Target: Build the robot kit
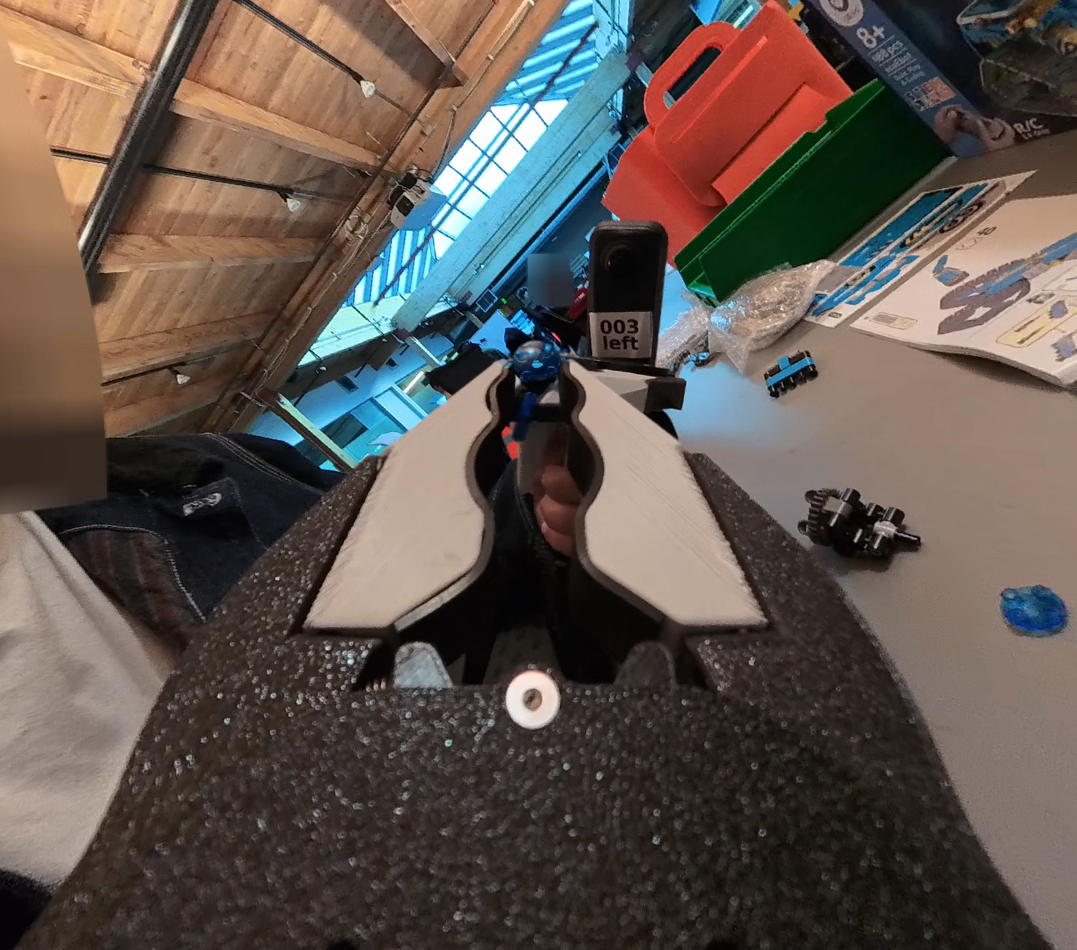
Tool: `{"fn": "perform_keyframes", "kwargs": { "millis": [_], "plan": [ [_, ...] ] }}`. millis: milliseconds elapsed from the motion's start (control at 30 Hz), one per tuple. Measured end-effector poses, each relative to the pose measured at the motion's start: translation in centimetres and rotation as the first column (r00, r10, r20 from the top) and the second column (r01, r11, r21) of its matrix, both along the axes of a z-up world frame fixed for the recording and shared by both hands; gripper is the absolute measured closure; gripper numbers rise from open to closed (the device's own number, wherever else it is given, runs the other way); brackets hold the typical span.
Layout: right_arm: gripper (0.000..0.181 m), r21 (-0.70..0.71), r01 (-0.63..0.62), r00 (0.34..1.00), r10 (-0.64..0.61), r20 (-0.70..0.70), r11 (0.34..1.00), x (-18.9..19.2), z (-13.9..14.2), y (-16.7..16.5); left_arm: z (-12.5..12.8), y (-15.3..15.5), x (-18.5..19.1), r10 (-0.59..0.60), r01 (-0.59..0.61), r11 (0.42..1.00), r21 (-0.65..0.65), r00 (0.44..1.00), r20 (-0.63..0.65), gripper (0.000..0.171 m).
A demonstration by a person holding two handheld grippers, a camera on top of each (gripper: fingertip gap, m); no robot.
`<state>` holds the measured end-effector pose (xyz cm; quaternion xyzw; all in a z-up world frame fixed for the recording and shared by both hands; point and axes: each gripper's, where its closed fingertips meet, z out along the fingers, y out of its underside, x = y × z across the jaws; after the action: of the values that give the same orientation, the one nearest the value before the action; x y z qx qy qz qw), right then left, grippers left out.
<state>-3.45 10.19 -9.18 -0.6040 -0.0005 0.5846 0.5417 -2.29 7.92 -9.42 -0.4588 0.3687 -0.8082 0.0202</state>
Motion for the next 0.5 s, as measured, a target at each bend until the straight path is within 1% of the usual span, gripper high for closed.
{"fn": "perform_keyframes", "kwargs": {
  "millis": [67, 133, 200, 267, 300, 333, 400, 500],
  "plan": [
    [0.166, 0.039, 0.037, 0.999, -0.035, -0.036, 0.999, 1.1, 0.9, -0.3, 0.0, 0.9, 0.0, 0.026, -0.026, 1.000, -0.016, 1.000, 0.000, 0.167],
    [0.166, 0.054, 0.109, 0.994, -0.110, 0.022, 0.993, 1.9, 0.6, -0.3, 0.2, 2.3, 0.0, 0.078, -0.077, 0.994, -0.073, 0.997, 0.007, 0.167],
    [0.166, 0.104, 0.157, 0.985, -0.164, 0.058, 0.982, 1.6, 1.0, -0.4, 0.8, 3.6, -0.2, 0.138, -0.132, 0.982, -0.134, 0.990, 0.035, 0.168],
    [0.167, 0.125, 0.241, 0.963, -0.253, 0.097, 0.963, 1.6, 1.0, 0.2, 1.7, 3.9, -0.4, 0.175, -0.160, 0.972, -0.170, 0.982, 0.074, 0.168],
    [0.167, 0.134, 0.256, 0.961, -0.267, 0.076, 0.957, 1.5, 1.3, 0.3, 2.0, 3.8, -0.4, 0.196, -0.179, 0.970, -0.165, 0.976, 0.091, 0.168],
    [0.166, 0.127, 0.244, 0.966, -0.253, 0.054, 0.961, 1.3, 1.3, 0.3, 2.2, 3.6, -0.4, 0.211, -0.195, 0.969, -0.150, 0.972, 0.100, 0.167],
    [0.167, 0.091, 0.264, 0.962, -0.269, 0.053, 0.960, 1.6, 0.7, 0.8, 2.6, 3.8, -0.4, 0.262, -0.245, 0.960, -0.136, 0.958, 0.121, 0.168],
    [0.165, 0.074, 0.247, 0.969, -0.248, -0.001, 0.966, 1.6, 0.7, 0.9, 2.4, 3.9, -0.1, 0.292, -0.280, 0.953, -0.116, 0.950, 0.113, 0.168]
  ]
}}
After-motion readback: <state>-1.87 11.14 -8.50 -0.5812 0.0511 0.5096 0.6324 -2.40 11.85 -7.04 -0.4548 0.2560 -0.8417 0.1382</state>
